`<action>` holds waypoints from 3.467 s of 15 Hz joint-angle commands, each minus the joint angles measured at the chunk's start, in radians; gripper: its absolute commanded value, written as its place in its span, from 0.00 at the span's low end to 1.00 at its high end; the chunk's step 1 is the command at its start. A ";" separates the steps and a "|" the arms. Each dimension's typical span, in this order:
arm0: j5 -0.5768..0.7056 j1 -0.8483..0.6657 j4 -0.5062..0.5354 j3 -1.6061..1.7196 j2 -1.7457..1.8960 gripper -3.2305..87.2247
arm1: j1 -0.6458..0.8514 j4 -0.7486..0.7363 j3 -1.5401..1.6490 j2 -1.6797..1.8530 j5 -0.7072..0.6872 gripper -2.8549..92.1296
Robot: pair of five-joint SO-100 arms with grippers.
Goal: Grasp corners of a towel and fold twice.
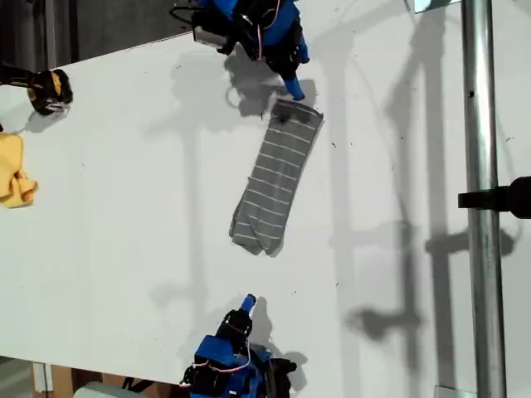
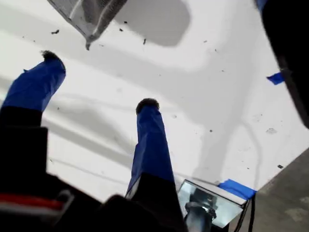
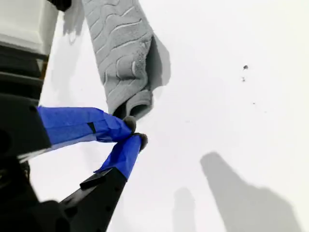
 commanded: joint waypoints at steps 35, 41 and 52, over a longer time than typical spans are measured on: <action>-0.129 0.048 0.087 0.525 0.787 0.02 | 0.408 -0.913 0.408 -0.275 -0.383 0.43; -0.124 0.048 0.091 0.525 0.787 0.02 | 0.529 -1.049 0.402 -0.345 -0.480 0.42; -0.123 0.052 0.092 0.525 0.787 0.02 | 0.552 -0.747 0.364 -0.075 -0.520 0.03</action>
